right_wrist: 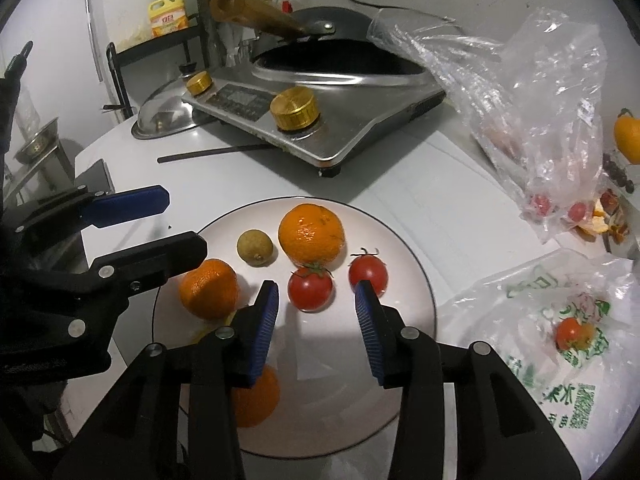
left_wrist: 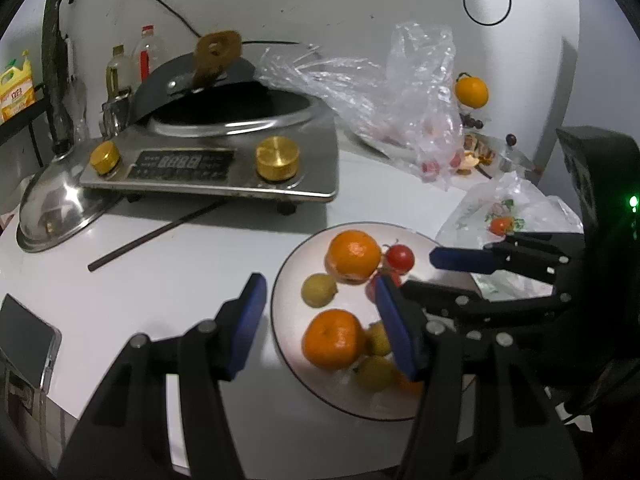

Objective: Organize fruits
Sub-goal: 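Move both grippers back to the fruits on the printed plastic bag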

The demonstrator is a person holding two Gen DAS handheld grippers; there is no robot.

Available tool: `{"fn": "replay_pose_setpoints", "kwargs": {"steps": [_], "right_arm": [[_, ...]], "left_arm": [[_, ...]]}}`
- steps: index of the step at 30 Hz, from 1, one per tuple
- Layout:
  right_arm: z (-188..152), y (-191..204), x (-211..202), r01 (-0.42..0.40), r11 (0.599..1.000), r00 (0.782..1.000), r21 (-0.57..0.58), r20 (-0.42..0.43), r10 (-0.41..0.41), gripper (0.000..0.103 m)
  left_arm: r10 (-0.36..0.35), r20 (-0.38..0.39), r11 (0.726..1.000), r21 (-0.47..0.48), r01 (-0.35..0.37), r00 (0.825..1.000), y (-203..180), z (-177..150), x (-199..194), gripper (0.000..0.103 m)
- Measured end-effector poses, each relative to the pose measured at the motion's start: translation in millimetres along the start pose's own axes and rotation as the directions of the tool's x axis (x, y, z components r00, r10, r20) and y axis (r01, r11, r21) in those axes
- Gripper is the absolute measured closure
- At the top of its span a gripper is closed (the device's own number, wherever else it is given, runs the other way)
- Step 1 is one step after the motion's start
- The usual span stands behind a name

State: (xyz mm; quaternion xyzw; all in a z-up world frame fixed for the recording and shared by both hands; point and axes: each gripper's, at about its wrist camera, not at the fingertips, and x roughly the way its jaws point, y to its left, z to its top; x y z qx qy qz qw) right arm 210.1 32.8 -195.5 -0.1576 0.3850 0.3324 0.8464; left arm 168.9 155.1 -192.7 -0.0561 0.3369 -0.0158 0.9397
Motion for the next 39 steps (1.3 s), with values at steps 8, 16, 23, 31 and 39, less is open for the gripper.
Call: {"fn": "replay_pose_setpoints", "kwargs": {"steps": [8,16,23,31,39], "right_arm": [[-6.6,-8.7,-25.9,0.029,0.999,0.999,0.017,0.037,-0.030,0.061],[-16.8,-19.6,-48.1,0.049,0.998,0.996,0.038,0.067,-0.051,0.061],[-24.6,-32.0,-64.8,0.058,0.996,0.994,0.061,0.089,-0.063,0.061],[-33.9,-48.8,-84.9,0.067,0.994,0.990,0.088,0.118,-0.077,0.061],[-42.7,-73.4,-101.0,0.080,0.990,0.985,0.119,0.143,-0.097,0.061]], "left_arm": [[-0.010,0.015,1.000,0.022,0.009,1.000,-18.6,0.5,-10.4,0.045],[-0.023,0.017,0.999,0.047,0.022,1.000,-41.1,1.5,-17.0,0.045],[-0.027,0.021,0.997,0.066,0.026,0.999,-59.4,4.2,-20.5,0.045],[-0.028,0.007,0.995,0.091,0.027,1.000,-83.0,5.8,-17.9,0.045],[-0.044,0.014,0.995,0.094,0.043,0.999,-104.6,12.7,-15.4,0.032]]}}
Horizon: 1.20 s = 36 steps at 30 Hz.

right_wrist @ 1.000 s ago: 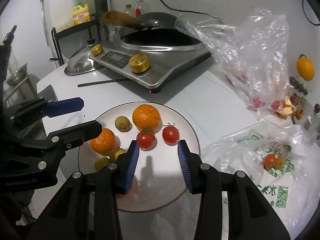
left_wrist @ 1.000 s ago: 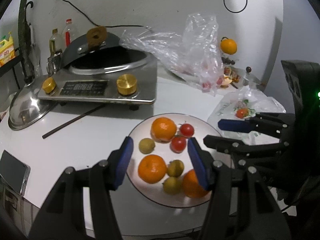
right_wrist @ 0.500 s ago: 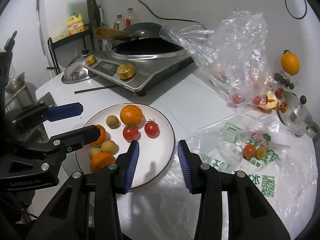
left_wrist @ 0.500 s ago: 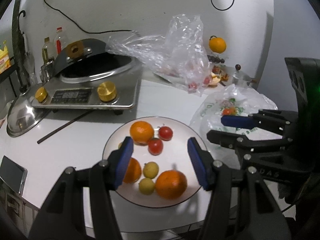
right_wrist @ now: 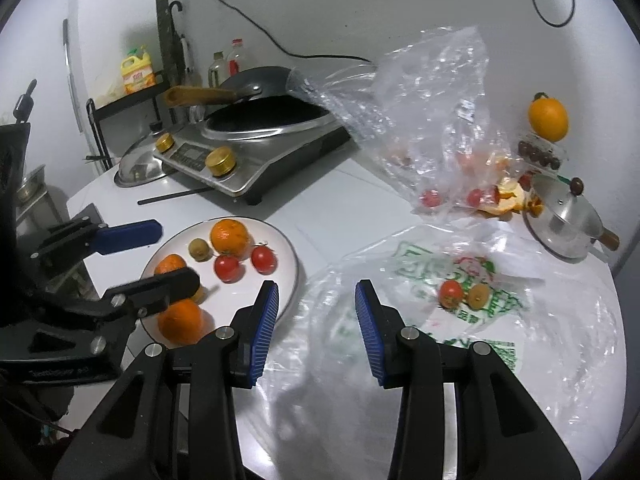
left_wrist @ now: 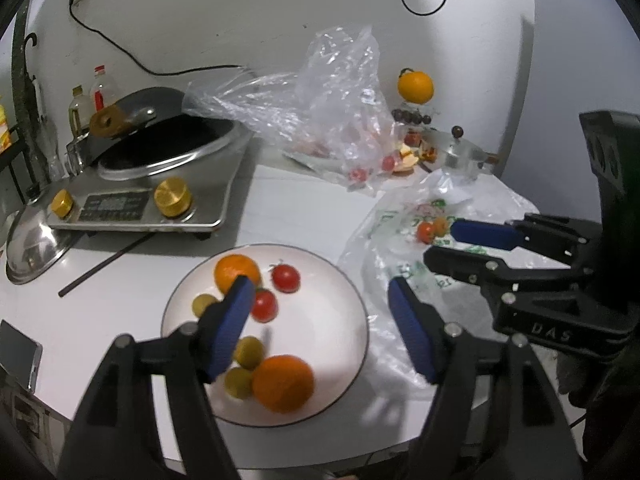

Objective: Organize fruits
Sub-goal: 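Move both grippers back to the fruits on the printed plastic bag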

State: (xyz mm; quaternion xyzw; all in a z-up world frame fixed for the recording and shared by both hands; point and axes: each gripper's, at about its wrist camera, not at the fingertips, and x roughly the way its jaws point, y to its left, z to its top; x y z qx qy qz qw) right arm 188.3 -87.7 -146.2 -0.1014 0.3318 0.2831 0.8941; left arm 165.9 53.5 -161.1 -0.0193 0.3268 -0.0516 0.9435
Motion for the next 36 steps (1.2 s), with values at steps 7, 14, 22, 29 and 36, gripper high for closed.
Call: {"fn": "replay_pose_setpoints", "kwargs": {"steps": [7,14,22,29,36], "right_arm": [[-4.9,-27.4,-9.2,0.019,0.999,1.000,0.029,0.015,-0.019,0.061],[-10.7,-48.0,-13.1,0.019,0.999,1.000,0.048,0.018,-0.020,0.061],[-14.6,-67.3,-14.4,0.018,0.998,1.000,0.063,0.019,-0.019,0.061],[-19.6,-84.5,-17.2,0.029,0.996,0.999,0.079,0.019,-0.031,0.061],[-24.9,-105.5,-20.3,0.046,0.994,0.999,0.102,0.016,-0.048,0.061]], "left_arm": [[0.009,-0.019,1.000,0.024,-0.008,1.000,-21.2,7.5,11.5,0.032],[0.014,-0.038,1.000,0.016,-0.014,0.999,-33.7,11.0,21.8,0.032],[0.019,-0.064,0.999,0.028,-0.018,0.998,-49.8,14.9,35.5,0.032],[0.014,-0.078,0.999,0.040,-0.011,0.997,-65.2,17.9,45.5,0.032],[-0.001,-0.102,0.998,0.055,0.007,0.995,-83.0,21.6,62.2,0.032]]}}
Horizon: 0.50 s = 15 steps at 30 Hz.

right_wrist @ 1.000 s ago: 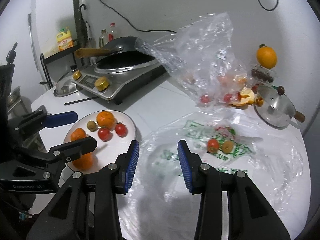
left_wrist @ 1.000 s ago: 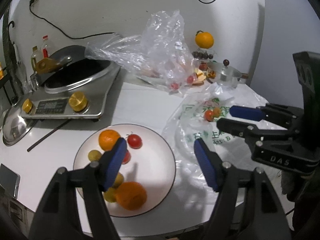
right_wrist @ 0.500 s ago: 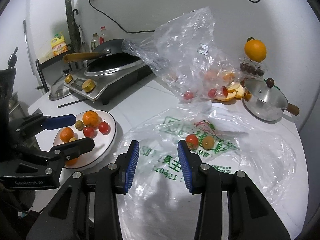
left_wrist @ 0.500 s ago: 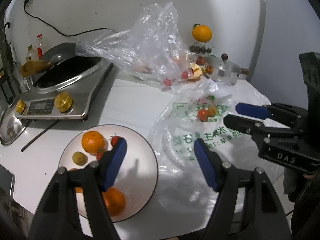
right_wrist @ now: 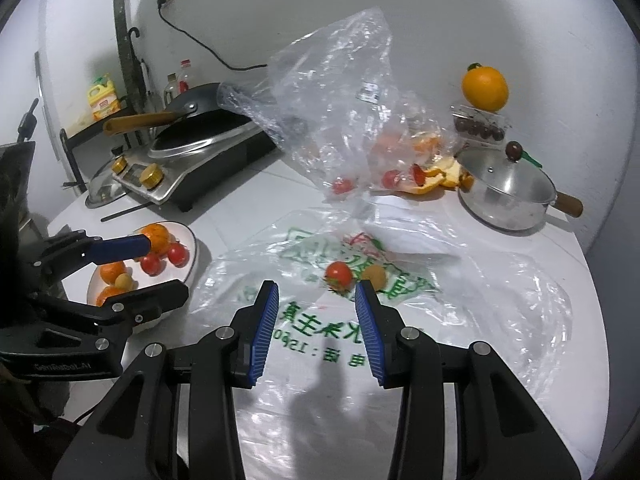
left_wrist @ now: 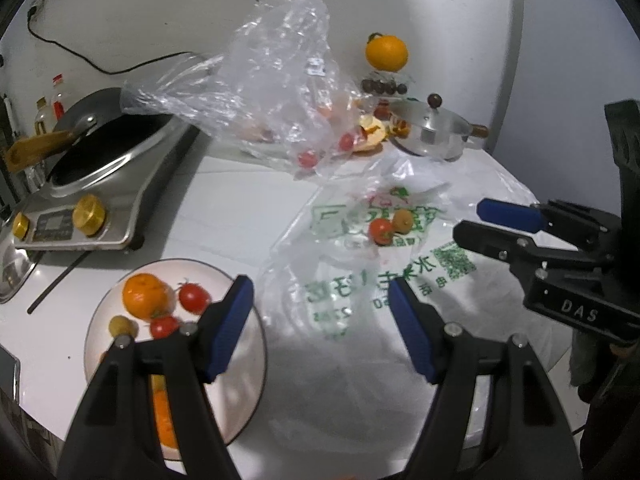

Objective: Organize fruits
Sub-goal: 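Move both grippers back to the fruits on the printed plastic bag, then grasp a red tomato with the left gripper while the right gripper grasps a small yellow fruit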

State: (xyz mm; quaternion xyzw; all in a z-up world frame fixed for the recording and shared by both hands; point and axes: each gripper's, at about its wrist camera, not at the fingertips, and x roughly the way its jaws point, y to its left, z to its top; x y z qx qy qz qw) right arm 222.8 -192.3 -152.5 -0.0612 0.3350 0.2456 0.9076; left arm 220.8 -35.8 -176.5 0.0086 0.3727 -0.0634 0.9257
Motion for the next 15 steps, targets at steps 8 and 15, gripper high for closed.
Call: {"fn": "replay_pose_setpoints", "kwargs": {"steps": [8,15], "right_arm": [[-2.8,-21.7,4.0,0.012,1.000,1.000,0.025,-0.007,-0.011,0.061],[-5.6,-43.7,13.7,0.019,0.998,1.000,0.051,-0.020,-0.018,0.061]], "left_arm": [[-0.009,-0.026,1.000,0.023,0.009,1.000,-14.9,8.4,17.2,0.032],[-0.010,-0.059,0.999,0.049,0.013,0.998,-28.2,15.4,40.8,0.032]]}}
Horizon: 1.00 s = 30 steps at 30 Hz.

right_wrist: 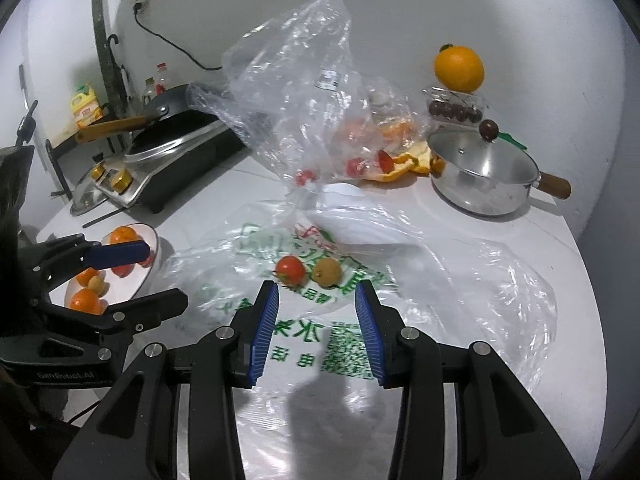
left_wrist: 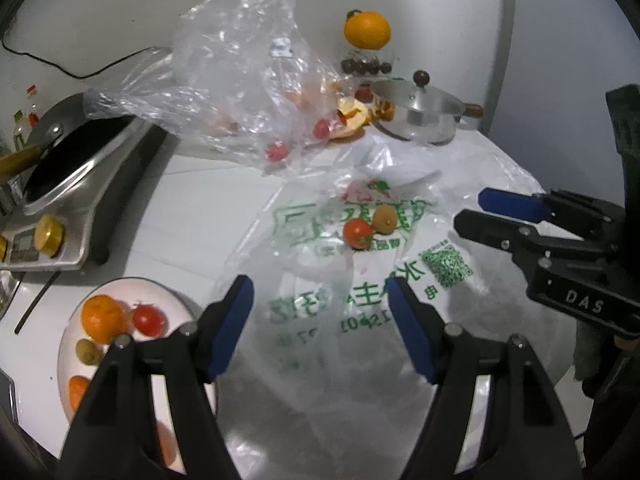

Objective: Organize fruits
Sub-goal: 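Grasp a red tomato with the left gripper while the right gripper grasps a small yellow fruit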

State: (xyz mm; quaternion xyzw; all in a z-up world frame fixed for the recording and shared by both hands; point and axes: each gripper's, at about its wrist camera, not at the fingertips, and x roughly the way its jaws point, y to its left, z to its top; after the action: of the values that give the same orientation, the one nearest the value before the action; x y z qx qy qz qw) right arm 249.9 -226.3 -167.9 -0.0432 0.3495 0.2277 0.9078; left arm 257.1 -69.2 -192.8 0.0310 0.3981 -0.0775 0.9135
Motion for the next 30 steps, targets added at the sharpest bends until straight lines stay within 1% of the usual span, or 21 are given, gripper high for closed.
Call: {"fn": "replay_pose_setpoints", "kwargs": {"steps": [8,14,15,16,17,19,22,25,28,30], "right_arm": [[2.2,-23.3,12.3,0.003,1.000,1.000,0.021,-0.008,-0.002,0.061],[5.7,-38.1,20.4,-0.010,0.999,1.000,0.040,-0.001,0.010,0.061],[5.8,-40.3,21.0,-0.015,0.999,1.000,0.046,0.000,0.015,0.061],[5.8,-42.2,21.1,-0.019,0.999,1.000,0.051,0.004,0.018,0.061],[5.5,-44.0,21.2,-0.023,0.998,1.000,0.055,0.010,0.023,0.061],[4.3,-47.1,21.8,-0.029,0.998,1.000,0.062,0.011,0.028,0.061],[2.9,-51.5,24.2,-0.032,0.997,0.999,0.072,0.009,0.031,0.061],[1.6,-55.5,25.7,-0.038,0.996,0.999,0.081,0.011,0.037,0.061],[-0.4,-56.6,27.8,-0.047,0.995,0.999,0.091,0.011,0.046,0.061],[-2.0,-55.6,30.3,-0.053,0.995,0.999,0.088,0.006,0.052,0.061]], "left_arm": [[-0.011,-0.024,1.000,0.029,0.012,1.000,-16.6,12.3,28.4,0.032],[-0.018,-0.018,0.997,0.071,0.020,1.000,-30.1,23.6,44.3,0.033],[-0.017,-0.013,0.997,0.078,0.018,1.000,-30.6,25.1,45.9,0.035],[-0.012,-0.011,0.996,0.088,0.013,1.000,-31.4,26.8,49.1,0.041],[-0.007,-0.018,0.996,0.094,0.008,1.000,-31.6,27.8,52.5,0.043],[-0.006,-0.027,0.994,0.105,0.009,1.000,-32.0,30.5,60.2,0.043],[0.003,-0.044,0.994,0.113,0.002,0.999,-33.3,33.5,71.2,0.053],[-0.001,-0.062,0.992,0.126,0.009,0.998,-37.0,34.4,80.0,0.059],[-0.004,-0.073,0.989,0.147,0.015,0.997,-41.2,34.4,86.8,0.059],[-0.001,-0.085,0.989,0.144,0.014,0.996,-41.2,34.3,92.9,0.059]]}}
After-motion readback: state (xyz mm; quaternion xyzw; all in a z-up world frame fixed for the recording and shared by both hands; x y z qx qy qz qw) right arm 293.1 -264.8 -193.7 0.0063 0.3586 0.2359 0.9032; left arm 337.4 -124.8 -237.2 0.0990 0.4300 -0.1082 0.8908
